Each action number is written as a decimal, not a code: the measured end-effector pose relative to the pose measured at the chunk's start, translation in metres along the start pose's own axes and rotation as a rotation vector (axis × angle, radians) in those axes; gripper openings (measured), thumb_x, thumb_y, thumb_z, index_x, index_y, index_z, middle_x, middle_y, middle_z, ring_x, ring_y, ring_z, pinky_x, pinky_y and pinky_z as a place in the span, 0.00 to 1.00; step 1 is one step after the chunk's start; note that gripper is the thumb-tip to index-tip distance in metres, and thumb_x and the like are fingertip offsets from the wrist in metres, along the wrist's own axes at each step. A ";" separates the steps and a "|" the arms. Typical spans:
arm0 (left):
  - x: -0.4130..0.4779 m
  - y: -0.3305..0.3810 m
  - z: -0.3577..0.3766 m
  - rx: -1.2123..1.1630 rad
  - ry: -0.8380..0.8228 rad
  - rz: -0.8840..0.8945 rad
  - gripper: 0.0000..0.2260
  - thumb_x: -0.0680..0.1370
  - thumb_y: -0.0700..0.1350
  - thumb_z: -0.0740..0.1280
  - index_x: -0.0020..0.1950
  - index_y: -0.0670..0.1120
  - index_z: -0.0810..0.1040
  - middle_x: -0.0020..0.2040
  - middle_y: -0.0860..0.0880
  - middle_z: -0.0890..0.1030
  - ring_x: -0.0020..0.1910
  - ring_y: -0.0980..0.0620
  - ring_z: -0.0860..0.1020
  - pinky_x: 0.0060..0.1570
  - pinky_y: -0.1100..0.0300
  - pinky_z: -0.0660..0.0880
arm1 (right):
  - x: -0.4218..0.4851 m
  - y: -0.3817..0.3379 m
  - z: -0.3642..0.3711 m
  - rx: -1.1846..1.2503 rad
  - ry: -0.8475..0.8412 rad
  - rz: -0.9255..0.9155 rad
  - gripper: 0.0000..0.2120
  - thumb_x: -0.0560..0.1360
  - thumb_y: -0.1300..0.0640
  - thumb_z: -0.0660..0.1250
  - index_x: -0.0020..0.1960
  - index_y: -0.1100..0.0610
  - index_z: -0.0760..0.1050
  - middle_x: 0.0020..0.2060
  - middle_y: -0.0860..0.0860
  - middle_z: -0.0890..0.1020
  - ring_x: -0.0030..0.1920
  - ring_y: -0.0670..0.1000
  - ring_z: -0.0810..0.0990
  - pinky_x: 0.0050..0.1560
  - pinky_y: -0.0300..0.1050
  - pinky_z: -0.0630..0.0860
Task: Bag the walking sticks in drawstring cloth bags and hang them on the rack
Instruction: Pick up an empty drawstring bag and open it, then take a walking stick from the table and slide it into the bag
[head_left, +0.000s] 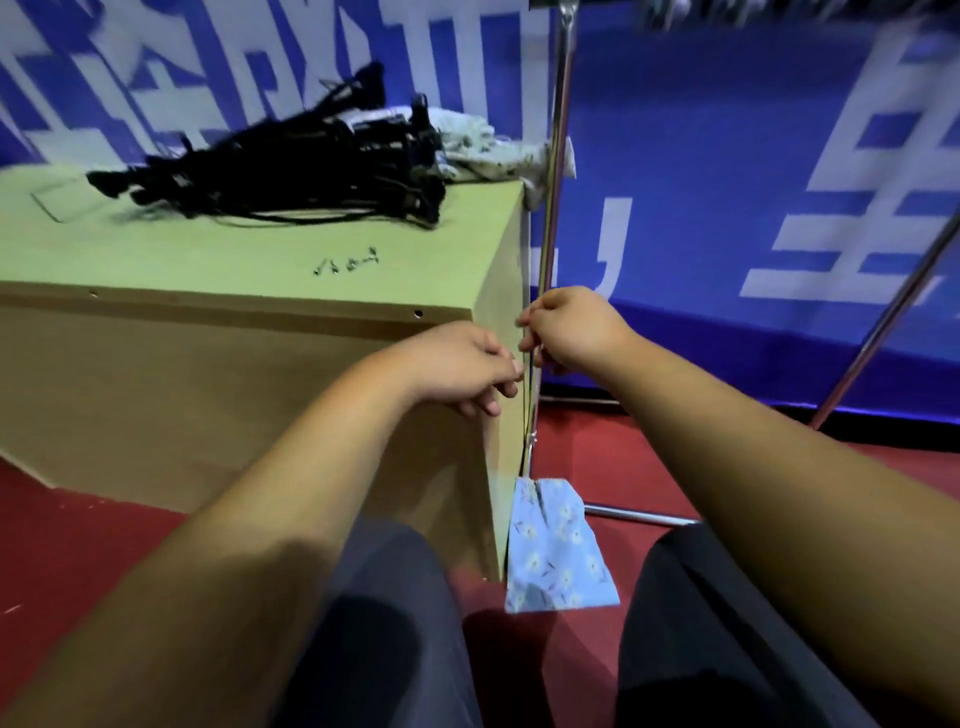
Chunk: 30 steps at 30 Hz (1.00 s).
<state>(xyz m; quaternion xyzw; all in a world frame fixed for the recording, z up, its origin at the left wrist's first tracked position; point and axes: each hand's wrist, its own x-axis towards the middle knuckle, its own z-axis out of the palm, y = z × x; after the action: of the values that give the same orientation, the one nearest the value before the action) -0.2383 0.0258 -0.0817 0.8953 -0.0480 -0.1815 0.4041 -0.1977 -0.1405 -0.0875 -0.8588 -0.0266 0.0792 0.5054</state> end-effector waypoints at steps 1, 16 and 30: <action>-0.010 0.009 -0.012 -0.031 0.019 0.023 0.11 0.86 0.46 0.65 0.60 0.39 0.81 0.53 0.46 0.87 0.45 0.49 0.85 0.39 0.58 0.80 | -0.002 -0.014 -0.002 0.001 0.000 -0.031 0.12 0.86 0.60 0.58 0.56 0.56 0.80 0.42 0.52 0.86 0.32 0.50 0.82 0.34 0.43 0.76; -0.028 0.013 -0.152 -0.171 0.375 0.040 0.10 0.84 0.44 0.66 0.54 0.42 0.86 0.49 0.45 0.89 0.40 0.49 0.85 0.45 0.50 0.83 | 0.031 -0.135 0.010 0.061 -0.069 -0.237 0.13 0.86 0.57 0.59 0.57 0.55 0.82 0.46 0.54 0.87 0.40 0.52 0.82 0.41 0.49 0.79; 0.087 -0.007 -0.267 -0.765 0.523 -0.041 0.07 0.85 0.38 0.63 0.59 0.38 0.80 0.50 0.43 0.85 0.42 0.50 0.86 0.40 0.55 0.85 | 0.178 -0.219 0.037 0.314 0.103 -0.266 0.15 0.82 0.63 0.67 0.69 0.63 0.74 0.46 0.58 0.84 0.43 0.54 0.88 0.51 0.57 0.88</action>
<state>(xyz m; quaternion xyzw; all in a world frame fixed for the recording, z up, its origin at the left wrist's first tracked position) -0.0609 0.1991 0.0500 0.6985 0.1438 0.0377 0.7000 -0.0207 0.0205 0.0667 -0.7615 -0.1012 -0.0291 0.6396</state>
